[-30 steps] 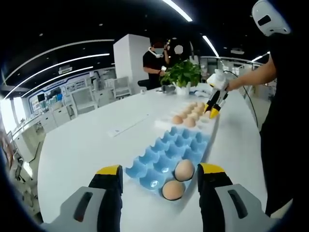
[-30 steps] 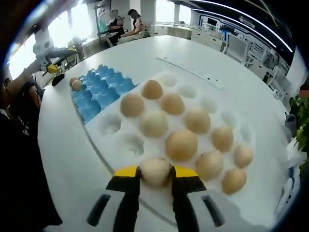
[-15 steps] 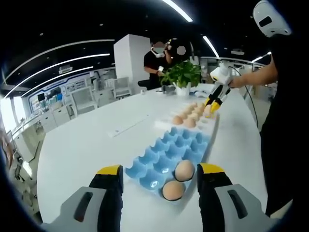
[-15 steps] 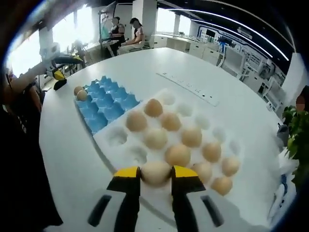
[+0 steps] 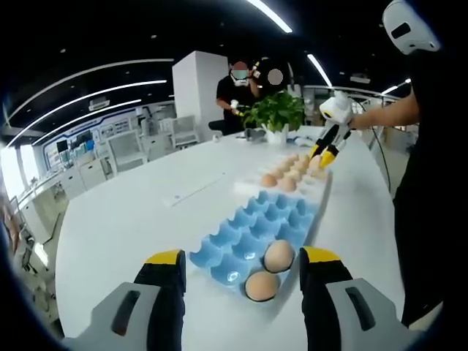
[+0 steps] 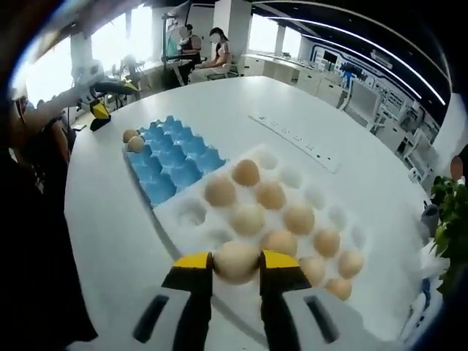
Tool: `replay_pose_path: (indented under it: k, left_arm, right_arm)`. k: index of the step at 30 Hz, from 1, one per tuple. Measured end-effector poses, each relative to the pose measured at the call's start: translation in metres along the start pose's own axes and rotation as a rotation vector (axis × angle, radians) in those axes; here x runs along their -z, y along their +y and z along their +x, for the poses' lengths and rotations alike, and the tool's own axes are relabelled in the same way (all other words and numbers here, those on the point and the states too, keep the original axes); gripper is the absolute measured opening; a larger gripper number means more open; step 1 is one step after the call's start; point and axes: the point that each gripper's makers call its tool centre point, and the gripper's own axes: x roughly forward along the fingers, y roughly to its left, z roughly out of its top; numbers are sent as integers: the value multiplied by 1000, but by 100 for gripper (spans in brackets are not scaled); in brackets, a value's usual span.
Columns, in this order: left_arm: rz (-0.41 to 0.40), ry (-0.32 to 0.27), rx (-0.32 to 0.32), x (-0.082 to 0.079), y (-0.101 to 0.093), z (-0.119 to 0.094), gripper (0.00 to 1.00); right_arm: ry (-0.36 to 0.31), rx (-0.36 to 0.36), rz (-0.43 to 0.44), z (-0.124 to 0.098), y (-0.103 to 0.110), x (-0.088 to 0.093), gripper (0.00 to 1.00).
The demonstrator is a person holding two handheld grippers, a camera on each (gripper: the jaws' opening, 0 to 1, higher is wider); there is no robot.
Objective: Place the egg into an empty slot of the egg tray after lifting it from the table, then release the egg inside the slot.
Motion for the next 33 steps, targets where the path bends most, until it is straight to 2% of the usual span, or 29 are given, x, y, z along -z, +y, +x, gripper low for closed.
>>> replay_pose_path:
  k: [11,20,29,33]
  left_arm:
    - [0,-4,-2,-1,1,1,63]
    - [-2,-4,-5,-1,1,-1,63]
    - [-2,2,-4,1,2,-1,63]
    - [-2,2,-3,2,2,-1,63]
  right_arm:
    - [-16,-32,-30,5,11,-12,24]
    - [-31,-81,-71,17,30,-27,25]
    - [-55,-147,-107,33,56,-47,25]
    - [-74,-185,-137,42,71,-61,25]
